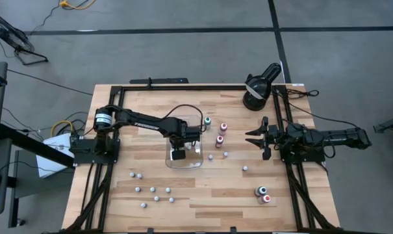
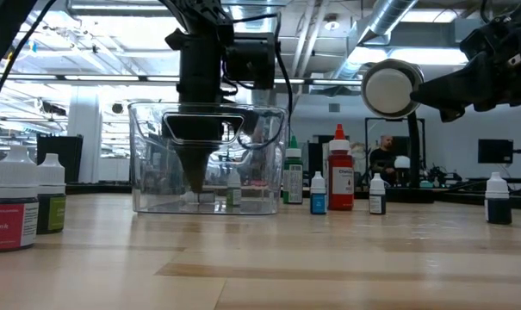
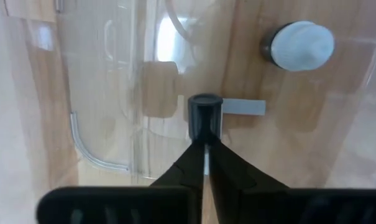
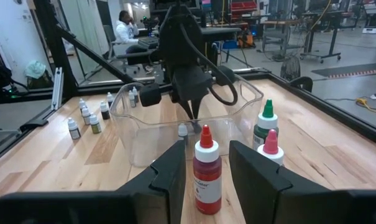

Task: Pick & Place food coloring
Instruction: Adjust the small black food coloring bottle in the bin

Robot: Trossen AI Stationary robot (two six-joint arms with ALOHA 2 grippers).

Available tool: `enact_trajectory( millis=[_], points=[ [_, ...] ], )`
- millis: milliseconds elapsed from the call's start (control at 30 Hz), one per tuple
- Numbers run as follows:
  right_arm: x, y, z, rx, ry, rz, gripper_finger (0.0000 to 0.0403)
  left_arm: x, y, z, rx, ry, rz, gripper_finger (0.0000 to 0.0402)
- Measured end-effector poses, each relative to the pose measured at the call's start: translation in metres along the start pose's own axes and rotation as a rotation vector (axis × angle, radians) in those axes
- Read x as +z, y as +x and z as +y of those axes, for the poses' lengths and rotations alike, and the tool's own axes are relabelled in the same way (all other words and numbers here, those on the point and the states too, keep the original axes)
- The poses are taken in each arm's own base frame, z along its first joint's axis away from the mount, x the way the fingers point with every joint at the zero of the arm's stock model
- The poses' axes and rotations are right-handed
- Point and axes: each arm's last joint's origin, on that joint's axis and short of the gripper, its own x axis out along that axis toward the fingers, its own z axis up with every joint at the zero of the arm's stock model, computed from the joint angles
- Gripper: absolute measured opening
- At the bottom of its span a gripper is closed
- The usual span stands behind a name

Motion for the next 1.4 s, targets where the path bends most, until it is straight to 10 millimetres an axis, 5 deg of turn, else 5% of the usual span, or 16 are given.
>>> enact_trajectory(
  millis=[433,833,1400],
  points=[
    [0.0,0.0,0.0,0.0,0.0,0.0,0.0113,0.002,0.001,-0.002,-0.046,0.025,-0.014,0.0007],
    [0.0,0.0,0.0,0.0,0.0,0.0,0.0113,-0.001,-0.008,-0.001,-0.086,0.043,-0.023,0.0075],
    [0.0,0.0,0.0,0.0,0.0,0.0,0.0113,0.011,-0.023,0.003,0.054,0.629,-0.203,0.0083]
  ],
)
